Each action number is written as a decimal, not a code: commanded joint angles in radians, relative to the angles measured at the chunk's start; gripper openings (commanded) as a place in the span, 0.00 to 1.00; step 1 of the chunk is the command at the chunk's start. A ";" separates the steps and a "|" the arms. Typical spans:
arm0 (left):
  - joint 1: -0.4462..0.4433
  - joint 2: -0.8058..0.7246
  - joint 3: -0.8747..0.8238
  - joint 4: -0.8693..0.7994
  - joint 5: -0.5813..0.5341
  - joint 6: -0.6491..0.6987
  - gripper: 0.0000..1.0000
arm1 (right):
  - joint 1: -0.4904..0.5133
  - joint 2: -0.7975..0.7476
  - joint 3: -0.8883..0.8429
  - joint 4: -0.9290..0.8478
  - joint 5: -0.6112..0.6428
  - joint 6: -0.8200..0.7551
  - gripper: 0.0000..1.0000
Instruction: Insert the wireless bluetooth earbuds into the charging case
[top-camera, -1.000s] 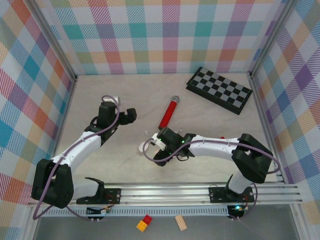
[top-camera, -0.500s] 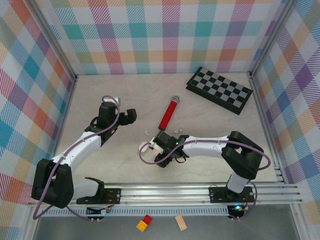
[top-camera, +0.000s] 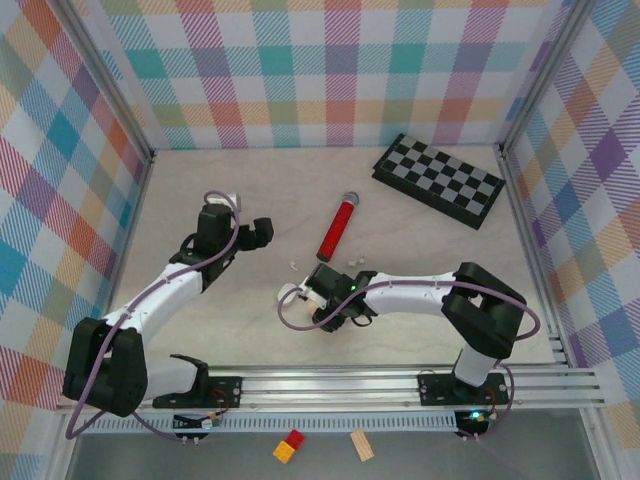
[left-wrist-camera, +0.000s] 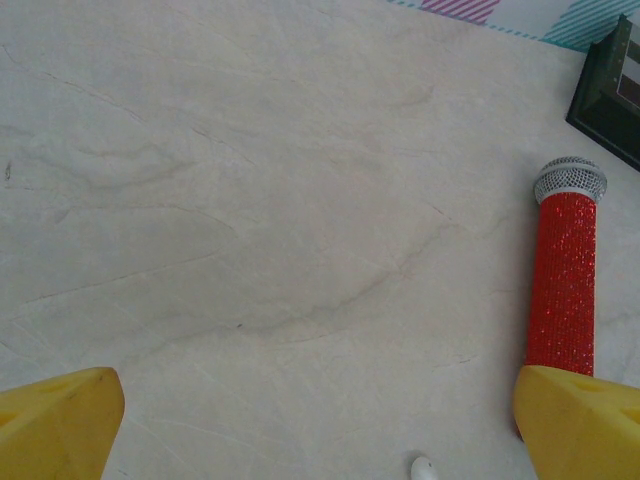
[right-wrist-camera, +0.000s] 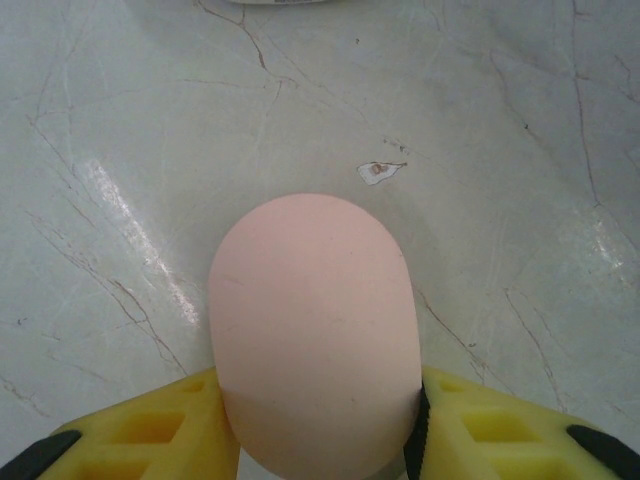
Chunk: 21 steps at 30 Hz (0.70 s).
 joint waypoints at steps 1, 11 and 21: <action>0.013 -0.024 -0.011 -0.025 0.010 0.026 1.00 | 0.007 -0.005 0.012 -0.009 0.020 -0.014 0.42; 0.013 -0.082 -0.047 0.101 0.182 0.101 1.00 | -0.050 -0.096 0.034 -0.006 -0.053 -0.074 0.42; -0.007 -0.060 -0.047 0.219 0.643 0.165 1.00 | -0.282 -0.234 0.045 -0.026 -0.190 -0.168 0.43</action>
